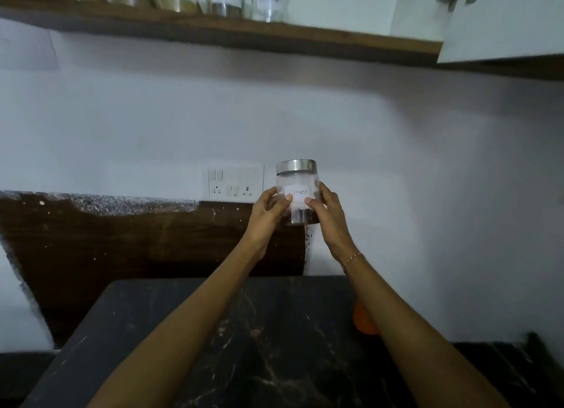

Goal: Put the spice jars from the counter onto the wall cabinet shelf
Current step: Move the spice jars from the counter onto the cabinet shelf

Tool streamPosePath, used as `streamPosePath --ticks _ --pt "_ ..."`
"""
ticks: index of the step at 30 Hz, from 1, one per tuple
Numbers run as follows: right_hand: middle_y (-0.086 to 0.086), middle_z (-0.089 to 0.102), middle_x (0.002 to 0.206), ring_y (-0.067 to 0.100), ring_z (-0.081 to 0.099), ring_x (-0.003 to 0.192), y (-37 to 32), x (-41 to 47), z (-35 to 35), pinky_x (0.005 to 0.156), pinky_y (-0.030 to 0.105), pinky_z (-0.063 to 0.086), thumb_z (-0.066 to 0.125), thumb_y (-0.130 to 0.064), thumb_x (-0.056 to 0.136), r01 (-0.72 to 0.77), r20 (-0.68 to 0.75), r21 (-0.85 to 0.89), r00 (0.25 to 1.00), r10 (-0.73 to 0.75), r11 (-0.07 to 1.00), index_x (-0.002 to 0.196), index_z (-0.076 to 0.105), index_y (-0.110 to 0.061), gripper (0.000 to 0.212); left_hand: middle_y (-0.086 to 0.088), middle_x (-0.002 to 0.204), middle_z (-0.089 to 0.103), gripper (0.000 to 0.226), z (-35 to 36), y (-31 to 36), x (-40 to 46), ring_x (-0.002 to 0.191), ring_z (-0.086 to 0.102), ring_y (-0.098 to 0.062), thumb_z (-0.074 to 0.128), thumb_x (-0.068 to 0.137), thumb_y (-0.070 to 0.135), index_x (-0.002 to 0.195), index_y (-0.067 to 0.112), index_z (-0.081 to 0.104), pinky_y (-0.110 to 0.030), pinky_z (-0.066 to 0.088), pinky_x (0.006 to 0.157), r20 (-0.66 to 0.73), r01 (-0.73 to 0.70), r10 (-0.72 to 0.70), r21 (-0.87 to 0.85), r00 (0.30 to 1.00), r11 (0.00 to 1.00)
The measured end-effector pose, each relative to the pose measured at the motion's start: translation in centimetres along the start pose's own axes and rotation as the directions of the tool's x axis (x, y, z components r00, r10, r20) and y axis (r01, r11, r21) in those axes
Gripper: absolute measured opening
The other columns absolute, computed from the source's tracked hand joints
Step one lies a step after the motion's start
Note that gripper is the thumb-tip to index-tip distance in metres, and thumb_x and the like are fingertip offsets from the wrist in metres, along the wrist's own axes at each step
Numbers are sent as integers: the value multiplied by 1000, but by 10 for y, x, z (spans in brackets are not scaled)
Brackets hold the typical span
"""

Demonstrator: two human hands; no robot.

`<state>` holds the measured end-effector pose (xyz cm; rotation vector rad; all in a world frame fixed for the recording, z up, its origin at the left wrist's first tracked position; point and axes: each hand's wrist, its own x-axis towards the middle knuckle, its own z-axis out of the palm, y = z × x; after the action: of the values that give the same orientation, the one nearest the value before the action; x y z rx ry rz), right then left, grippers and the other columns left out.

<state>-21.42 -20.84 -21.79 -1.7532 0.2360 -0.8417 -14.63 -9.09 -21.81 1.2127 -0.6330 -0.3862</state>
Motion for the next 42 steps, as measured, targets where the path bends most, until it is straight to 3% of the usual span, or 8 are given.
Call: streamPosePath --ticks 6,11,18,22,27,30,35,42 --pt "-1 48 120 12 49 109 -80 39 -20 78 13 46 55 -30 90 209 -48 -52 976 -212 976 136 42 -20 50 -6 128 58 45 16 84 35 114 58 -20 59 88 29 130 16 48 -41 49 99 41 -232 229 167 973 958" --pt "7 55 127 19 54 115 -153 77 -36 92 30 50 60 -27 88 331 -66 -10 941 -331 943 134 45 -15 50 -11 127 58 46 29 166 67 114 58 -25 61 88 24 129 10 48 -41 51 95 135 -397 377 177 916 900" --pt "-8 62 89 5 61 87 -240 153 -50 78 23 52 64 -28 85 436 -79 -34 896 -437 900 125 52 -17 42 -11 119 60 49 53 261 136 105 60 -21 61 88 28 130 8 48 -29 51 84 165 -539 513 213 842 815" --pt "-7 64 91 10 60 91 -261 200 -56 79 23 50 64 -25 86 411 -53 -65 908 -415 909 126 50 -16 43 -7 121 54 57 62 296 176 109 53 -18 65 84 34 132 9 45 -25 44 85 136 -482 470 402 872 778" --pt "13 59 121 20 58 104 -254 257 -49 73 18 47 62 -15 87 377 -49 -94 923 -382 922 131 45 -8 48 -18 121 59 44 66 300 227 111 58 -28 72 78 14 116 -1 54 -40 49 96 -24 -386 419 345 908 856" --pt "15 55 128 22 55 108 -243 282 -46 80 24 45 60 -12 88 314 -45 -115 946 -321 942 131 45 -7 46 -20 124 59 48 62 295 247 112 58 -30 64 80 -3 126 -1 51 -38 49 97 42 -329 343 413 938 849" --pt "18 51 132 22 51 106 -236 311 -44 88 30 43 56 -5 88 184 -4 -110 983 -186 977 134 39 -5 48 -10 110 59 55 58 290 260 93 54 -18 55 81 -9 133 7 45 -16 45 63 203 -297 220 539 954 788" --pt "21 50 131 33 53 115 -234 327 -36 101 42 42 55 2 87 66 21 -183 998 -63 981 136 36 -5 53 -10 101 58 34 58 286 267 90 55 -20 54 79 -5 111 6 49 -31 50 87 166 -175 100 539 981 824"
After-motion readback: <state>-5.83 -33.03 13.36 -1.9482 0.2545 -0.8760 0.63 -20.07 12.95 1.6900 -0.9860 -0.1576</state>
